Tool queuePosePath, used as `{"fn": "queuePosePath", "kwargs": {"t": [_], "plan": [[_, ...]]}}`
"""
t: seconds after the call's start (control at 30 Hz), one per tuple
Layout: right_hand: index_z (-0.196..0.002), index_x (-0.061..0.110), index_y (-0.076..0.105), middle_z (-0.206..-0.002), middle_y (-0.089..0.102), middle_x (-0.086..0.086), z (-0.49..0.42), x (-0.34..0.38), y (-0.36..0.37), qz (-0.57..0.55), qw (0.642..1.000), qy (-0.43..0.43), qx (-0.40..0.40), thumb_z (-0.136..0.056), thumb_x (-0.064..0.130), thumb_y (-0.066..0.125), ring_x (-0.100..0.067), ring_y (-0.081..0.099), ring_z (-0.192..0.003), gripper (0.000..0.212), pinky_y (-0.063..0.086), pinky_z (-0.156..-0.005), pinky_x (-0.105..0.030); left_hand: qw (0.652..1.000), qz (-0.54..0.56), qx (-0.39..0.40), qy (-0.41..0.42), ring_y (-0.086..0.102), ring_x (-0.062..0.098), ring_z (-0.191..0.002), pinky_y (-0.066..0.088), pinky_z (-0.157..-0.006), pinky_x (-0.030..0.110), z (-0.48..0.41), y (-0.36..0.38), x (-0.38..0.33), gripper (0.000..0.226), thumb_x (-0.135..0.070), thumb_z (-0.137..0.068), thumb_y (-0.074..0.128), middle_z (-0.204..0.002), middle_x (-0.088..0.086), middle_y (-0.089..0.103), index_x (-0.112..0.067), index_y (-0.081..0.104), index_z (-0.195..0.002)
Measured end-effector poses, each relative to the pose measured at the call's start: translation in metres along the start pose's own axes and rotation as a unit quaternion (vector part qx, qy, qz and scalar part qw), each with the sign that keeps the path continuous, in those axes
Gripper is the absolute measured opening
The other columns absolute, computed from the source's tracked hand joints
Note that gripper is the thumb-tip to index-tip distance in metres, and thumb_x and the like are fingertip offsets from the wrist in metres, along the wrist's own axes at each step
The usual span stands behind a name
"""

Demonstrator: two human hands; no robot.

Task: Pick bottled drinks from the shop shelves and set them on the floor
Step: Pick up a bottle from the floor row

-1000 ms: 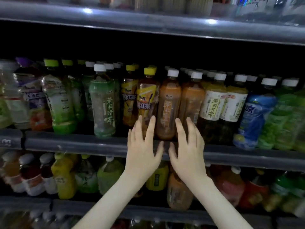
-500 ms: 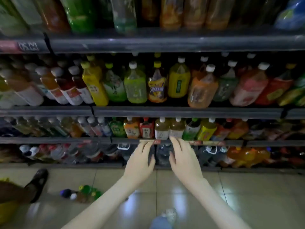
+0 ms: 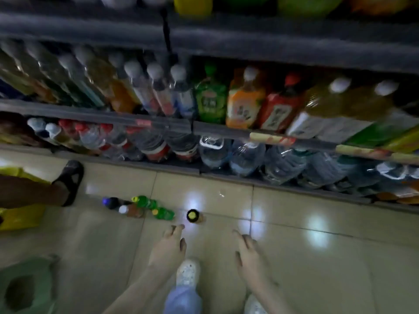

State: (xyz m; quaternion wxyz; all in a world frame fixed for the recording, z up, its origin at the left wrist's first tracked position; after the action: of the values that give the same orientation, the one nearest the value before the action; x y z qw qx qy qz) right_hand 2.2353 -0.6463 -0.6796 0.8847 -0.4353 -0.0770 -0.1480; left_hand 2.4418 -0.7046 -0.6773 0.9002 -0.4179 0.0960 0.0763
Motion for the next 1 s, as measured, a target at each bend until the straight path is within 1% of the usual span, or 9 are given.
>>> {"fn": "queuePosePath", "kwargs": {"t": [0.17,0.27,0.4,0.53,0.63,0.73,0.83,0.93,1.0], "plan": [[-0.155,0.027,-0.001,-0.145,0.034,-0.001,-0.129,0.049,0.125,-0.02,0.999,-0.028,0.034,-0.101,0.015,0.036,-0.018,0.042,-0.126,0.066,0.038,-0.098,-0.027,0.998,0.053,-0.005,-0.031,0.048,0.024,-0.12,0.044,-0.086,0.032,-0.092,0.099,0.087,0.045,-0.02,-0.097,0.042,-0.141,0.001,0.038,-0.023,0.036,-0.142],[-0.154,0.031,-0.004,-0.15,0.027,-0.008,-0.211,0.077,0.183,0.013,0.997,-0.062,0.042,-0.103,0.017,0.036,-0.026,0.044,-0.124,0.066,0.04,-0.1,-0.034,0.994,0.1,-0.012,-0.048,0.048,0.024,-0.121,0.04,-0.091,0.03,-0.131,0.152,0.123,0.047,-0.02,-0.096,0.045,-0.14,0.004,0.04,-0.021,0.037,-0.142],[-0.148,0.026,0.026,-0.142,0.033,-0.014,-0.286,0.091,0.227,0.111,0.991,-0.066,0.019,-0.103,0.027,0.034,-0.029,0.044,-0.122,0.046,0.038,-0.098,-0.036,0.987,0.147,-0.035,-0.052,0.051,0.024,-0.115,0.044,-0.091,0.032,-0.153,0.188,0.15,0.046,-0.017,-0.093,0.05,-0.133,0.006,0.048,-0.02,0.043,-0.139],[-0.134,0.016,0.039,-0.13,0.04,-0.012,-0.28,0.078,0.213,0.066,0.997,-0.049,-0.015,-0.102,0.017,0.036,-0.028,0.054,-0.109,0.032,0.047,-0.083,-0.035,0.98,0.186,-0.044,-0.055,0.054,0.025,-0.112,0.043,-0.091,0.031,-0.145,0.176,0.151,0.046,-0.014,-0.092,0.051,-0.13,0.005,0.05,-0.022,0.046,-0.136],[-0.118,0.009,0.049,-0.118,0.048,-0.012,-0.227,0.071,0.151,-0.058,0.996,-0.058,-0.044,-0.1,0.025,0.045,-0.031,0.057,-0.097,0.024,0.041,-0.074,-0.034,0.978,0.206,-0.019,-0.031,0.052,0.022,-0.118,0.04,-0.094,0.026,-0.121,0.141,0.124,0.051,-0.012,-0.091,0.053,-0.137,0.003,0.046,-0.025,0.042,-0.139],[-0.103,0.01,0.057,-0.103,0.051,-0.004,-0.15,0.076,0.041,-0.137,0.981,-0.092,-0.102,-0.094,0.025,0.058,-0.028,0.057,-0.087,0.018,0.037,-0.07,-0.031,0.98,0.19,0.021,0.046,0.036,0.019,-0.134,0.025,-0.101,0.016,-0.086,0.077,0.062,0.071,-0.018,-0.087,0.063,-0.15,0.002,0.033,-0.022,0.029,-0.149],[-0.098,0.012,0.062,-0.096,0.051,0.006,-0.061,0.086,-0.089,-0.195,0.963,-0.125,-0.138,-0.088,0.019,0.066,-0.017,0.053,-0.086,0.013,0.032,-0.072,-0.022,0.976,0.164,0.037,0.141,0.034,0.017,-0.137,0.021,-0.114,0.025,-0.035,-0.017,-0.017,0.089,-0.032,-0.077,0.075,-0.149,0.002,0.039,-0.02,0.025,-0.15],[-0.094,0.013,0.064,-0.094,0.059,0.002,0.031,0.09,-0.215,-0.244,0.944,-0.103,-0.196,-0.085,0.013,0.07,-0.014,0.053,-0.085,0.011,0.033,-0.073,-0.016,0.965,0.174,0.02,0.193,0.057,0.028,-0.114,0.044,-0.095,0.037,0.028,-0.123,-0.088,0.08,-0.039,-0.07,0.078,-0.124,0.005,0.061,-0.028,0.036,-0.137],[-0.097,0.017,0.062,-0.095,0.061,0.003,0.089,0.09,-0.291,-0.307,0.914,-0.078,-0.255,-0.083,0.009,0.073,-0.013,0.055,-0.087,0.02,0.037,-0.077,-0.01,0.961,0.151,-0.001,0.232,0.061,0.032,-0.105,0.05,-0.081,0.035,0.068,-0.191,-0.133,0.073,-0.043,-0.069,0.077,-0.114,0.006,0.065,-0.029,0.038,-0.129]]}}
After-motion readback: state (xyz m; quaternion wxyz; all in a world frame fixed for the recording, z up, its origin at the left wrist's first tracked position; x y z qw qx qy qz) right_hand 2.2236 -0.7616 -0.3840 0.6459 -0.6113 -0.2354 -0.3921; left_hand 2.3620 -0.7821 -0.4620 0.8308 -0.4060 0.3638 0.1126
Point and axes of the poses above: each hand's wrist, its own z-axis away from the middle knuckle, its own y-axis out of the palm, x = y × z, the point moved 7 cm from there along -z, towards the middle knuckle
